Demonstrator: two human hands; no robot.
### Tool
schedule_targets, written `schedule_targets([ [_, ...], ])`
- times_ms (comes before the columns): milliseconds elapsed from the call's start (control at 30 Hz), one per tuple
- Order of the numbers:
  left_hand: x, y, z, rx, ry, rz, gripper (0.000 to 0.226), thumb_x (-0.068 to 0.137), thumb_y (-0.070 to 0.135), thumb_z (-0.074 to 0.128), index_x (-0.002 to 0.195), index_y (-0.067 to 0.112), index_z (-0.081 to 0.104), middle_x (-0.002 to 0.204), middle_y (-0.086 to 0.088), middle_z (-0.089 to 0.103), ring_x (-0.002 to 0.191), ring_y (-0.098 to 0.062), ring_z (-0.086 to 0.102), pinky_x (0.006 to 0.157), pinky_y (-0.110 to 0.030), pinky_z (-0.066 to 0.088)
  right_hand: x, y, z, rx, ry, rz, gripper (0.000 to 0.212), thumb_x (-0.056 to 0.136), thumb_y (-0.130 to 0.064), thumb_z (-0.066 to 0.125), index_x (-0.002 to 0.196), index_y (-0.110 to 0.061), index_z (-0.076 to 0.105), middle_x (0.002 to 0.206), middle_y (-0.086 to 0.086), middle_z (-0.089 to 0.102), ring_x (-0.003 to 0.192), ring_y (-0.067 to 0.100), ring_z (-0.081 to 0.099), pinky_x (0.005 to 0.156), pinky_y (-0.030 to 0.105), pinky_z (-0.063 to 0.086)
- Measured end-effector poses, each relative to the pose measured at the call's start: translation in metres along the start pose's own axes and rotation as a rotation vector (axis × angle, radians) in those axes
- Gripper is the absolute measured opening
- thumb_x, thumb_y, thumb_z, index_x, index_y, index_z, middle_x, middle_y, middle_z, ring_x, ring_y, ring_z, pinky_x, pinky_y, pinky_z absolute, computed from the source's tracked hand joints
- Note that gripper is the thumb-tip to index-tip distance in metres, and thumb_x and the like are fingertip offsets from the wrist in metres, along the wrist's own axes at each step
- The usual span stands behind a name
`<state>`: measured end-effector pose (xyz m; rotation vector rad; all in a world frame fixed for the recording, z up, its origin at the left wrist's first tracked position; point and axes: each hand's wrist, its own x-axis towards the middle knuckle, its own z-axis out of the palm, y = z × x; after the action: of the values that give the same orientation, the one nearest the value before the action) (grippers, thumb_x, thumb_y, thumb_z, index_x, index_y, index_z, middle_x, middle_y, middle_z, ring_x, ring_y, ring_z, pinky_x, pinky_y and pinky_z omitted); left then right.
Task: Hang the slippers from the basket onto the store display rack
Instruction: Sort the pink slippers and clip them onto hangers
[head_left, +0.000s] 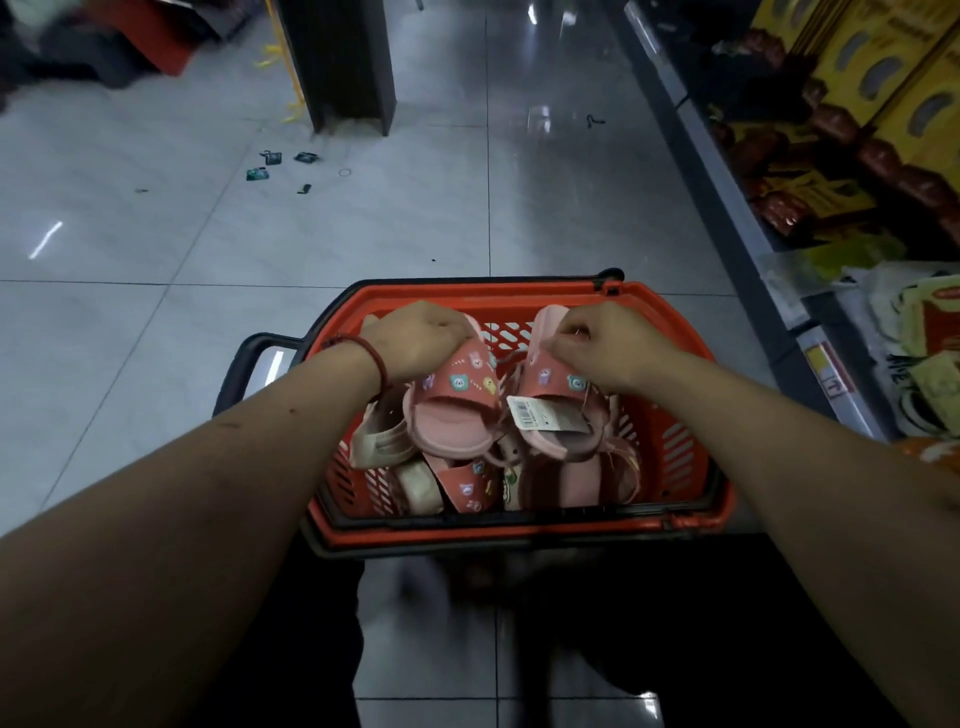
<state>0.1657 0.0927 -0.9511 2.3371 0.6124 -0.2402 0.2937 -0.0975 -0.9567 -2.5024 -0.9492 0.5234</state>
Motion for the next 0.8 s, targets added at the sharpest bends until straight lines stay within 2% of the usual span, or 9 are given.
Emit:
schedule_targets([
  [67, 0.001, -0.001, 0.002, -0.043, -0.034, 0.041, 0.029, 0.092, 0.032, 0.044, 0.081, 0.04, 0.069, 0.109, 0.011, 0.069, 0.111, -0.016, 0.061, 0.106, -0.038, 0.042, 0.0, -0.003, 0.001, -0.032, -0.025, -0.026, 0.018, 0.091, -0.032, 0.061, 0.086, -0.019, 0.072, 0.084, -0.001, 0.07, 0.079, 0.022, 0.065, 0.07, 0.038, 0.054],
  [167, -0.001, 0.004, 0.009, -0.07, -0.078, 0.067, 0.031, 0.096, 0.013, 0.046, 0.091, 0.028, 0.073, 0.103, 0.004, 0.071, 0.1, -0.017, 0.063, 0.091, -0.028, 0.049, 0.0, -0.009, 0.006, -0.029, -0.046, -0.067, 0.017, 0.089, -0.03, 0.062, 0.088, -0.017, 0.073, 0.086, 0.0, 0.071, 0.085, 0.022, 0.066, 0.076, 0.04, 0.056],
  [300, 0.001, 0.01, 0.013, -0.048, -0.103, 0.047, 0.016, 0.09, 0.014, 0.061, 0.096, 0.011, 0.076, 0.102, -0.005, 0.073, 0.099, -0.023, 0.066, 0.09, -0.038, 0.055, 0.004, -0.012, 0.012, -0.027, -0.06, -0.075, 0.016, 0.088, -0.032, 0.065, 0.083, -0.018, 0.072, 0.078, -0.004, 0.067, 0.081, 0.02, 0.064, 0.074, 0.039, 0.056],
  [367, 0.001, 0.009, 0.013, -0.038, -0.12, 0.032, 0.01, 0.087, 0.018, 0.07, 0.089, 0.012, 0.076, 0.098, -0.004, 0.074, 0.094, -0.02, 0.067, 0.086, -0.036, 0.055, 0.004, -0.012, 0.013, -0.008, -0.083, -0.079, 0.015, 0.089, -0.031, 0.068, 0.085, -0.017, 0.073, 0.076, -0.005, 0.066, 0.079, 0.019, 0.063, 0.072, 0.036, 0.053],
  [500, 0.002, 0.004, 0.013, 0.01, -0.12, 0.022, 0.012, 0.081, 0.027, 0.079, 0.077, 0.017, 0.073, 0.085, 0.001, 0.075, 0.088, -0.019, 0.07, 0.083, -0.036, 0.057, 0.005, -0.01, 0.017, 0.026, -0.12, -0.096, 0.012, 0.09, -0.023, 0.066, 0.089, -0.013, 0.073, 0.079, 0.0, 0.07, 0.068, 0.015, 0.064, 0.075, 0.04, 0.057],
  [567, 0.003, 0.003, 0.013, 0.034, -0.137, 0.026, 0.007, 0.08, 0.018, 0.079, 0.082, 0.017, 0.073, 0.079, 0.004, 0.072, 0.083, -0.019, 0.068, 0.081, -0.036, 0.057, 0.004, -0.009, 0.019, 0.013, -0.161, -0.094, 0.012, 0.09, -0.02, 0.064, 0.09, -0.011, 0.072, 0.079, 0.001, 0.07, 0.062, 0.009, 0.062, 0.073, 0.039, 0.058],
  [667, 0.003, 0.0, 0.012, 0.082, -0.151, 0.027, 0.011, 0.08, 0.012, 0.079, 0.09, 0.015, 0.073, 0.079, 0.005, 0.069, 0.079, -0.016, 0.064, 0.074, -0.029, 0.053, 0.004, -0.008, 0.021, 0.003, -0.199, -0.088, 0.012, 0.091, -0.017, 0.064, 0.092, -0.009, 0.071, 0.083, 0.007, 0.072, 0.056, 0.009, 0.064, 0.069, 0.039, 0.059],
  [800, 0.005, -0.003, 0.011, 0.092, -0.154, 0.014, 0.011, 0.081, 0.013, 0.08, 0.086, 0.018, 0.072, 0.086, 0.0, 0.073, 0.087, -0.02, 0.07, 0.082, -0.036, 0.058, 0.004, -0.008, 0.019, 0.009, -0.179, -0.083, 0.01, 0.09, -0.018, 0.065, 0.092, -0.01, 0.071, 0.077, 0.003, 0.07, 0.046, 0.002, 0.062, 0.065, 0.035, 0.057],
])
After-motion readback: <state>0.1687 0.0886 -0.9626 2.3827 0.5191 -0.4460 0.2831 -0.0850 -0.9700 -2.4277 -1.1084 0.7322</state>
